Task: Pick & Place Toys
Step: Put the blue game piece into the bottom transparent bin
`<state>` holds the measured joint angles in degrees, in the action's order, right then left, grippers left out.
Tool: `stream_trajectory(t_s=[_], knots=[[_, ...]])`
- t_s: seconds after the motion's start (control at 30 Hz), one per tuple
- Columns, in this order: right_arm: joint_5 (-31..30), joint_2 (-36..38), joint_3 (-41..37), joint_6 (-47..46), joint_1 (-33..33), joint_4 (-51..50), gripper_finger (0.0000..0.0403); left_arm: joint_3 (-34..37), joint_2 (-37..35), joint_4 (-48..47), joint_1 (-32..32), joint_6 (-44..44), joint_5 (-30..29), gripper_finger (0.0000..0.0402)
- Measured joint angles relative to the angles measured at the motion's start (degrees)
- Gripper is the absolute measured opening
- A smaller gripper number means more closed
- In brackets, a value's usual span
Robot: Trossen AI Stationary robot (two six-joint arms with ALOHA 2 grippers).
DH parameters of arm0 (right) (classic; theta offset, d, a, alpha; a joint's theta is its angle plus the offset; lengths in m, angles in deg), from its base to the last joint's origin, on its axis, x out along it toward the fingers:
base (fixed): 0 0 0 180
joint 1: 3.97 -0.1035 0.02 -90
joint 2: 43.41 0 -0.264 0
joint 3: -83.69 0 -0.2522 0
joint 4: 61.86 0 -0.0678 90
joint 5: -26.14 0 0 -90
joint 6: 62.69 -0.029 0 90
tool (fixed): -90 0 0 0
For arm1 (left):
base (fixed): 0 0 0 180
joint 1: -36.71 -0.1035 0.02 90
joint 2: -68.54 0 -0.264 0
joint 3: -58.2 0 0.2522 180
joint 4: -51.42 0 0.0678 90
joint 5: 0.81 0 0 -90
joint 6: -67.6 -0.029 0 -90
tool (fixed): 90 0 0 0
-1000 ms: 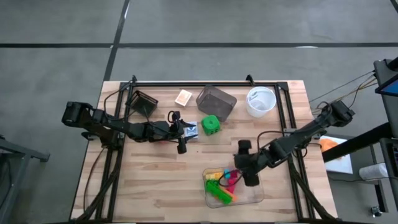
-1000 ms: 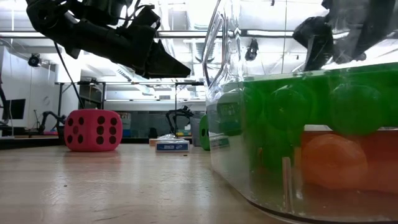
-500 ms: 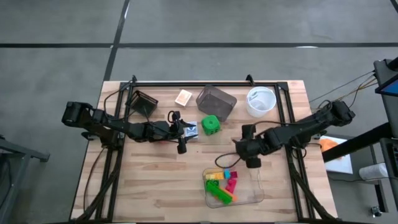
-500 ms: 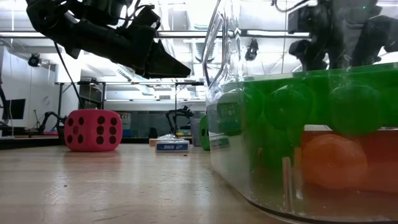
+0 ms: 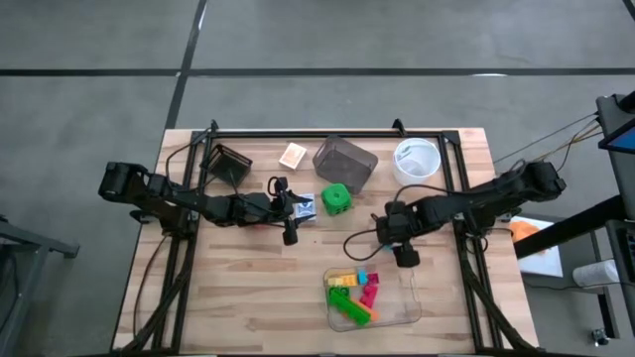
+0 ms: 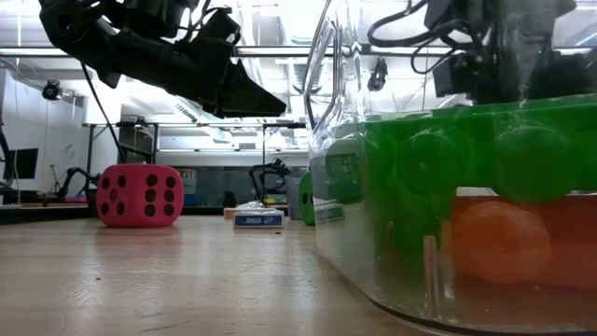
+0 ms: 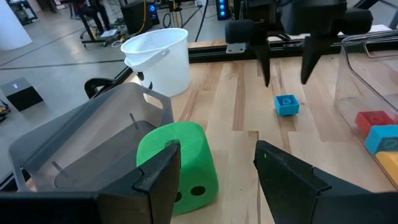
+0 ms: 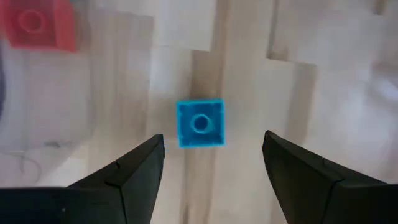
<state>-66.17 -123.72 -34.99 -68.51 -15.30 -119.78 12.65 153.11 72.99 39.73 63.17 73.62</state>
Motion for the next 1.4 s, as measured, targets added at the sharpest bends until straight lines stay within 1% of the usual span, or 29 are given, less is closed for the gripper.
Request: stream_trajectory(t_s=[0.17, 0.37, 0.6, 1.13, 1.4], knots=[[1.98, -0.09, -2.19, 0.46, 0.13, 3.51, 0.0268, 0.00, 0.00, 0.00, -0.02, -0.02, 0.00, 0.0208], [2.37, -0.11, -3.99, 1.07, 0.70, 6.56, 0.0268, 0.00, 0.00, 0.00, 0.00, -0.02, 0.00, 0.0208], [5.19, 0.07, -6.49, 1.34, 1.79, 10.31, 0.0268, -0.01, 0.00, 0.01, -0.01, -0.01, -0.02, 0.0208], [3.83, -0.04, -6.27, 2.64, 2.84, 11.38, 0.0268, -0.02, 0.00, 0.00, -0.02, -0.02, -0.07, 0.0208], [2.50, -0.07, -5.93, 3.33, 3.93, 15.41, 0.0268, -0.02, 0.00, 0.00, -0.02, -0.02, -0.07, 0.0208]])
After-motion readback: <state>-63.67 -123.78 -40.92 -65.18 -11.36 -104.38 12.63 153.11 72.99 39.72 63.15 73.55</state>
